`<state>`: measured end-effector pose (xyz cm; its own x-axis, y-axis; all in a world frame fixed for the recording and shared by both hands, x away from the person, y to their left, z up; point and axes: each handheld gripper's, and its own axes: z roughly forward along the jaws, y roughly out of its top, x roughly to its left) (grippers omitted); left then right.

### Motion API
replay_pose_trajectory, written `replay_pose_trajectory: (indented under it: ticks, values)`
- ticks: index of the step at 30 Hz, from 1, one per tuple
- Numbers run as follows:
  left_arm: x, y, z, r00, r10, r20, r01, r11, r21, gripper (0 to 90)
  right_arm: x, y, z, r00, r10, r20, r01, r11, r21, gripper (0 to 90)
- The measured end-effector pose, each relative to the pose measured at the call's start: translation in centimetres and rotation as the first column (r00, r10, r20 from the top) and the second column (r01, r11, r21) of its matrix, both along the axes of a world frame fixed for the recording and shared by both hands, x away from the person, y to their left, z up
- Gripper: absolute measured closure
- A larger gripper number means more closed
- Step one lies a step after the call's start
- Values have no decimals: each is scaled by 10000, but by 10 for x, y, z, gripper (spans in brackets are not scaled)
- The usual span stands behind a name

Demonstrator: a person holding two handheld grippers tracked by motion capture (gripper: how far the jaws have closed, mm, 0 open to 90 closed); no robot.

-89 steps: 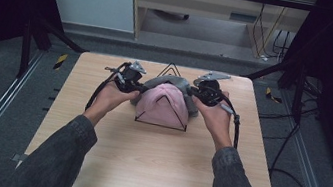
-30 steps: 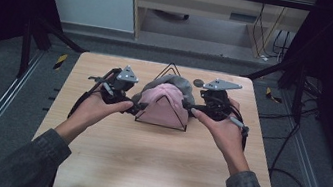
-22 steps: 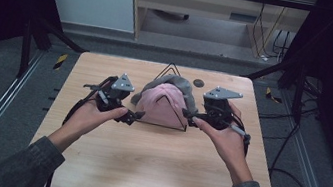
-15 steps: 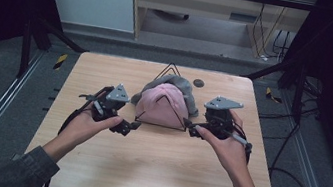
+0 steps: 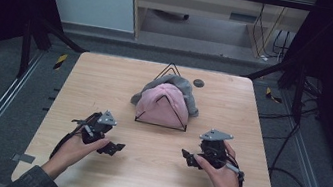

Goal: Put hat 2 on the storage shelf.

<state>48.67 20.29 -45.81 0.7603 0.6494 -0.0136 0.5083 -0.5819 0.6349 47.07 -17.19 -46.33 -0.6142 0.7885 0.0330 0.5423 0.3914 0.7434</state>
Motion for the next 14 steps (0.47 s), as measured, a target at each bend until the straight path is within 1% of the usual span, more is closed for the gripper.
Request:
replay_pose_trajectory:
  ticks: [1,2,4,5,6,7,8,9,10,11,12,14]
  values:
    - [1,4,-9,9995,-1,-308,5,9999,131,74,1,0,-6,9999,-82,-128,80,9999,-148,83]
    - [2,5,-12,9994,-26,-334,36,9996,291,74,2,-1,-11,9993,-161,-333,150,9993,-332,85]
    - [2,6,-17,9995,82,-316,-67,9988,492,72,3,0,-19,9978,-377,-551,320,9944,-1008,92]
    - [2,6,-17,9995,82,-316,-67,9988,492,72,3,0,-19,9978,-377,-551,320,9944,-1008,92]
    - [2,7,-20,9992,113,-383,-94,9987,509,72,4,-1,-25,9962,-497,-712,411,9923,-1168,92]
    - [2,7,-24,9989,157,-443,-130,9980,613,72,4,-1,-25,9962,-497,-712,411,9923,-1168,92]
    - [2,6,-28,9985,106,-542,-64,9970,772,71,4,-1,-27,9956,-518,-787,419,9915,-1233,91]
    - [1,3,-35,9988,19,-485,34,9939,1103,43,4,0,-32,9946,-516,-897,385,9892,-1416,88]
    - [1,2,-35,9986,39,-527,19,9938,1108,5,3,0,-34,9935,-522,-1014,364,9878,-1514,81]
    - [1,2,-35,9986,39,-527,19,9938,1108,7,3,0,-34,9935,-522,-1014,364,9878,-1514,81]
    - [-1,-1,-36,9991,83,-417,-42,9952,976,4,2,0,-37,9928,-543,-1068,398,9902,-1336,51]
    - [-2,-2,-37,9993,60,-357,-27,9959,902,0,2,0,-37,9934,-524,-1023,387,9906,-1309,45]
